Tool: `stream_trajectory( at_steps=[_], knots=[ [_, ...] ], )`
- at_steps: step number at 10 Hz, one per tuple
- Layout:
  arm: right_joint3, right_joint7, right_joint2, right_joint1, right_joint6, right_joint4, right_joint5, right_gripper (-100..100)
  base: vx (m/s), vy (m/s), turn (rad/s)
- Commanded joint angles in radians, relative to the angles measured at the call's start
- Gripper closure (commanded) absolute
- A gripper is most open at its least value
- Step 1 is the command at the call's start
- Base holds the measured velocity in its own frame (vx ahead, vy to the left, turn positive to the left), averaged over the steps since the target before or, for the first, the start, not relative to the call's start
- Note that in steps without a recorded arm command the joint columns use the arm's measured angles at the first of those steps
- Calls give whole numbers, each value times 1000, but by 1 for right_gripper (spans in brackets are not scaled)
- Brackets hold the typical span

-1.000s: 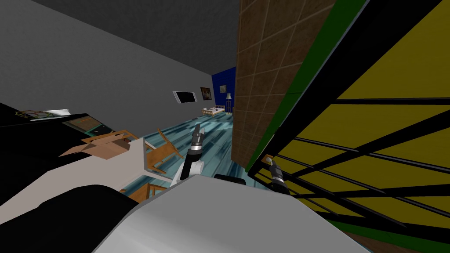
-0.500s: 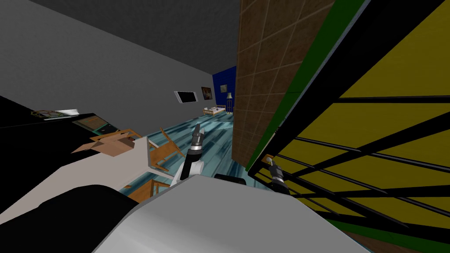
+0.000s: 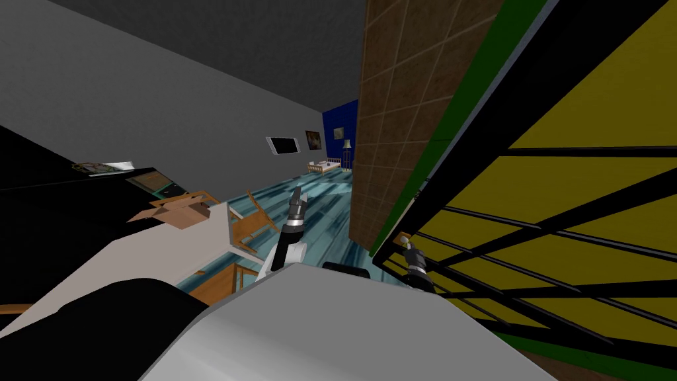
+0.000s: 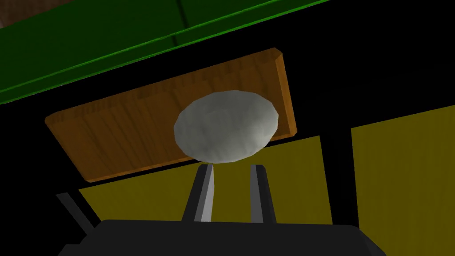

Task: Pull the door open

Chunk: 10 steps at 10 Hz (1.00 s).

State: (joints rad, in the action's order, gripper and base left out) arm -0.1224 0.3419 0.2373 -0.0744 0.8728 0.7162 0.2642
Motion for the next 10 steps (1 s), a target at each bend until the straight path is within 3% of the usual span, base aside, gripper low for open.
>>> stream_trajectory(
  at_steps=[1,8,10],
  knots=[
    [10,39,-7,4,2,5,17,-100,-52,6,60],
    [37,214,-27,6,0,27,99,-100,-59,0,44],
    [50,277,-37,7,0,37,139,-100,-55,-1,52]
  ],
)
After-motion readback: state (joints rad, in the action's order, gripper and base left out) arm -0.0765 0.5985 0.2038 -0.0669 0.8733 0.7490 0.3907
